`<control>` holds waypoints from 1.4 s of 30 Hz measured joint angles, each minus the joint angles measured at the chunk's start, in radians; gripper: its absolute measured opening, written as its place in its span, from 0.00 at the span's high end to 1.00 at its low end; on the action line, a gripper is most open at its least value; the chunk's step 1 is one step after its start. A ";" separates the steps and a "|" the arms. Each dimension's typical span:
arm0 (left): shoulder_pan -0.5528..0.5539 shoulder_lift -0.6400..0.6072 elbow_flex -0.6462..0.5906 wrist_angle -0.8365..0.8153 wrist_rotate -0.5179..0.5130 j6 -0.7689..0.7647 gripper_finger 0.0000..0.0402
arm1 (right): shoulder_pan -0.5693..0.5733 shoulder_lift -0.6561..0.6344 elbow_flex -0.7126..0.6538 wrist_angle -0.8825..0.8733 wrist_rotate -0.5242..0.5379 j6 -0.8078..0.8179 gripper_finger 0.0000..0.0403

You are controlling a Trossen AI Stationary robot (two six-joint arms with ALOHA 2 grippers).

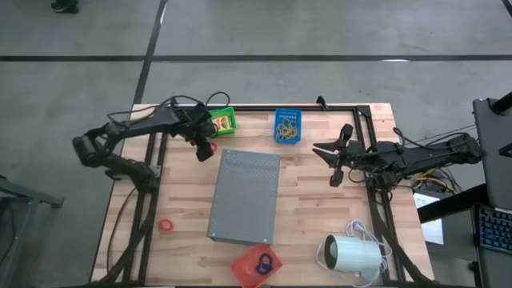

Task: Pick & Place Office Desk Supplies
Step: Put the top orange spring keychain into the orange basket

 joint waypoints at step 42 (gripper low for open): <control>-0.004 0.148 -0.116 0.259 -0.064 0.107 0.68 | 0.000 0.000 0.000 0.000 0.001 0.000 0.84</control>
